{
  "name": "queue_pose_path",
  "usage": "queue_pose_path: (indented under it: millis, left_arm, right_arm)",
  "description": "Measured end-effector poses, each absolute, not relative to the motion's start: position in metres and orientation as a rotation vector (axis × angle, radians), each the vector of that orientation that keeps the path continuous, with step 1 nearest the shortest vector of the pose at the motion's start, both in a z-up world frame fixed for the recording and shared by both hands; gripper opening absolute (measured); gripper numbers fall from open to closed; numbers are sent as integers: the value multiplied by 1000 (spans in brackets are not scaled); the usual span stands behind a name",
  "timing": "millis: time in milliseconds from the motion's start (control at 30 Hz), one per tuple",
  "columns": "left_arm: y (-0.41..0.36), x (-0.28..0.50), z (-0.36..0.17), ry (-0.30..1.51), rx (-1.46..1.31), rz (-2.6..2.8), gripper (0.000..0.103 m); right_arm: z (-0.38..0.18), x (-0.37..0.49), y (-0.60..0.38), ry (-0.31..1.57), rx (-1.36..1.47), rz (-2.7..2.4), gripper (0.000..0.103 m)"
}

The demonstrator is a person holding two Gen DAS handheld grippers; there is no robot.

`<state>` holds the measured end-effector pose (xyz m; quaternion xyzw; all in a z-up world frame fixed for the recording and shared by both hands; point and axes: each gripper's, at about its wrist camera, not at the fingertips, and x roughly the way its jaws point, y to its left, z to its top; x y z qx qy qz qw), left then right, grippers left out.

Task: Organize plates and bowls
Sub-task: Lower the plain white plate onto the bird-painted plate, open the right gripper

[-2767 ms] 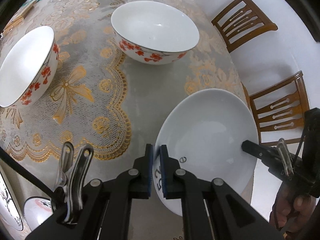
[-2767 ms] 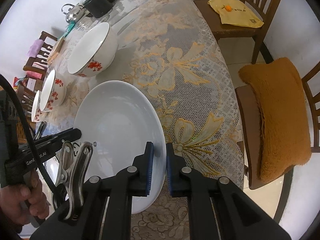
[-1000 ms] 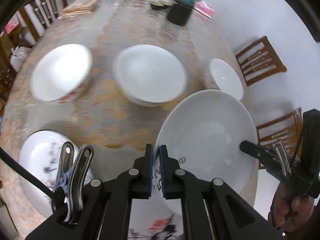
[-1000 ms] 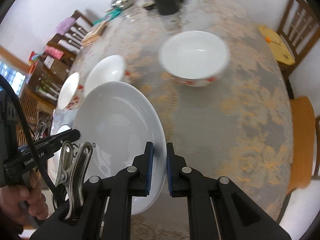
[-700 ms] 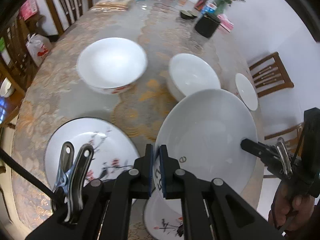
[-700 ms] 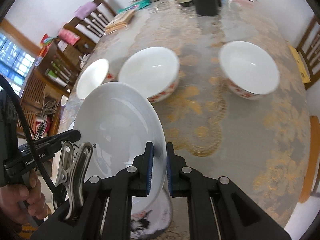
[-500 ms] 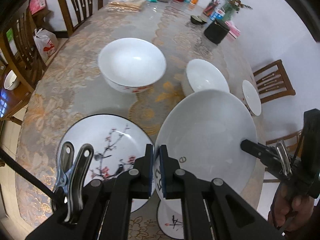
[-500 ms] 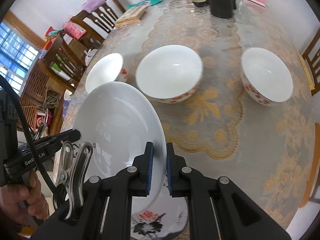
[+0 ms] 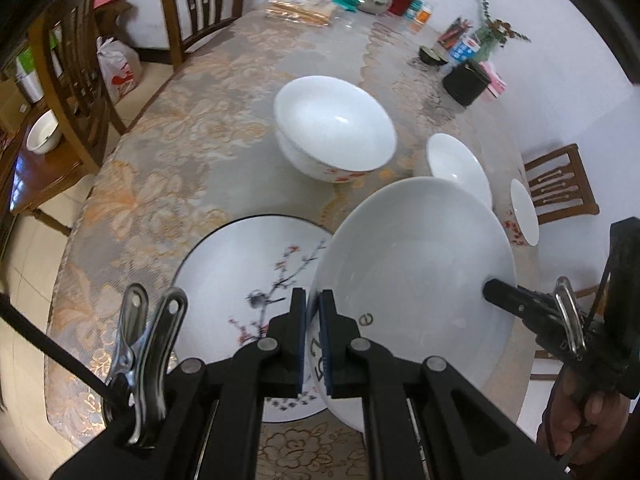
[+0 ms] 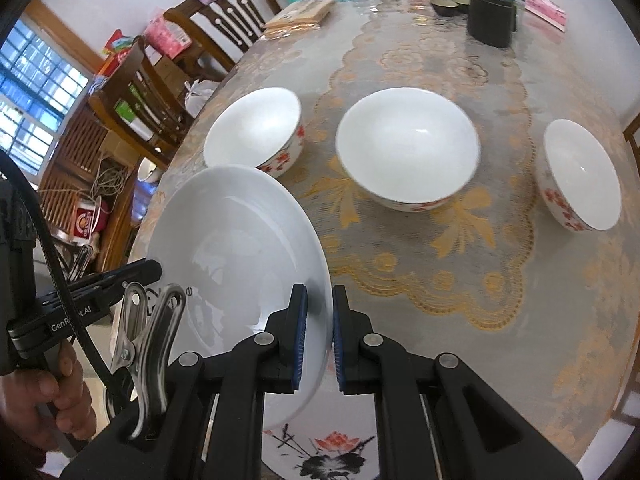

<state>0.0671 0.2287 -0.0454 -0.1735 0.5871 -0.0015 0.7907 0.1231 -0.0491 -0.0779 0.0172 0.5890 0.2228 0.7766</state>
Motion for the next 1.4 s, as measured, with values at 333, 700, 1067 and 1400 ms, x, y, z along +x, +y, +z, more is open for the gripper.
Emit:
queue_pose_path:
  millis: [333, 700, 1067, 1400]
  left_arm:
    - [280, 47, -64, 1283, -414, 66, 6]
    - [312, 43, -85, 1320, -421, 83, 6]
    - [312, 48, -102, 1361, -409, 66, 6]
    - [315, 52, -109, 1383, -396, 73, 6]
  right_arm:
    - [-100, 122, 8, 1315, 3, 548, 13]
    - [-123, 125, 44, 1366, -13, 564, 13]
    - [-140, 123, 42, 1408, -5, 531, 13]
    - [-158, 128, 46, 1448, 14, 522, 14]
